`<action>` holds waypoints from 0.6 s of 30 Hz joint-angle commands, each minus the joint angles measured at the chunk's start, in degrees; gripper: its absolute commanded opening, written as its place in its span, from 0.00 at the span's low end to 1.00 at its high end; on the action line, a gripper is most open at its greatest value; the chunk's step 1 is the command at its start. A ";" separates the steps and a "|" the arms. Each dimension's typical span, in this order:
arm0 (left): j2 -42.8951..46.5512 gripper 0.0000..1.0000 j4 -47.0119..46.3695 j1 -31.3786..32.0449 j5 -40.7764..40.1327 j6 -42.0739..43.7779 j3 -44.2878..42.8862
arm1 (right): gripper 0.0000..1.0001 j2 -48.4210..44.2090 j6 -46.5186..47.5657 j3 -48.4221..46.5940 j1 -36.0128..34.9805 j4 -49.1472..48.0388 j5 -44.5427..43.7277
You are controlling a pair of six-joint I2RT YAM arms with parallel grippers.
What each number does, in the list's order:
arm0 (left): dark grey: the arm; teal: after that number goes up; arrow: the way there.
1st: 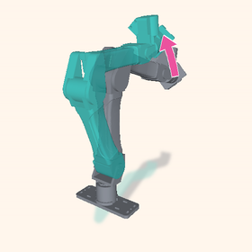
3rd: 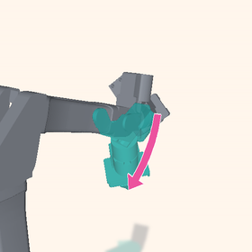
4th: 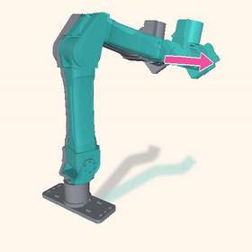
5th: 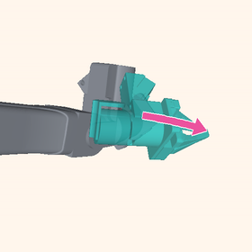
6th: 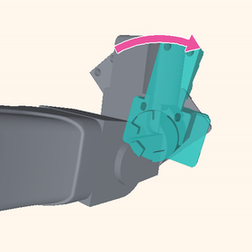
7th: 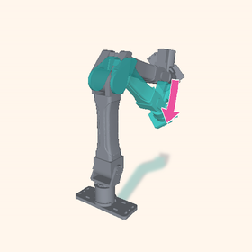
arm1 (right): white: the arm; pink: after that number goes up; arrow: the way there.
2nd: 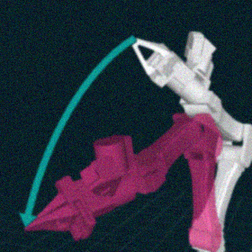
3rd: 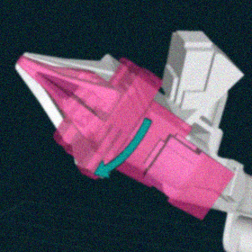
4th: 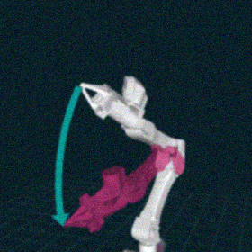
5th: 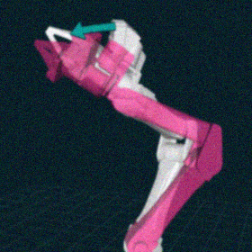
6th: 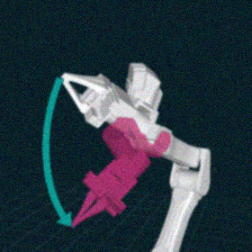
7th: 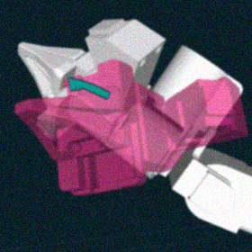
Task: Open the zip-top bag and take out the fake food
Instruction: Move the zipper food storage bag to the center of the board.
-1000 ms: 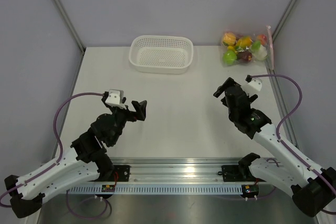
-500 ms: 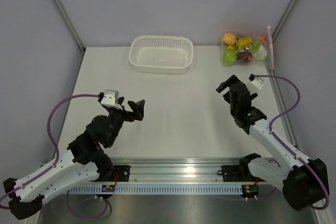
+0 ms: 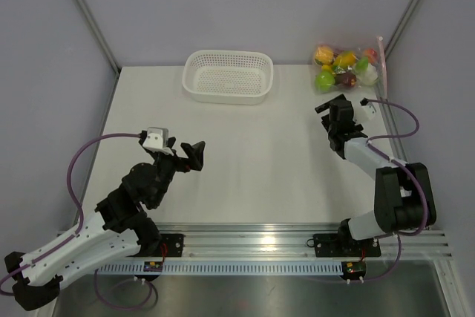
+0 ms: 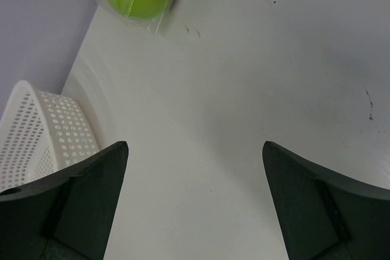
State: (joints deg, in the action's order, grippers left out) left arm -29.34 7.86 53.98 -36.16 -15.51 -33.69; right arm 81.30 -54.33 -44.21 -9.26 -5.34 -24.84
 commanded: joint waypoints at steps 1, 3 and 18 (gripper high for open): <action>-0.10 0.99 -1.00 -0.19 0.39 -0.49 -2.25 | 0.99 4.21 -4.91 -2.64 2.05 -9.05 3.66; -0.36 0.99 -1.26 -0.19 0.74 -0.58 -2.25 | 1.00 7.89 -5.09 -5.62 2.75 -8.81 3.83; -1.24 0.99 -0.91 -0.19 1.53 -1.37 -2.61 | 0.99 22.49 -6.14 -16.35 8.81 -15.31 8.84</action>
State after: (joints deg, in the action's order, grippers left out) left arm -30.74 7.92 53.98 -35.70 -16.53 -33.76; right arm 102.24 -59.53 -57.69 -2.09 -16.86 -17.63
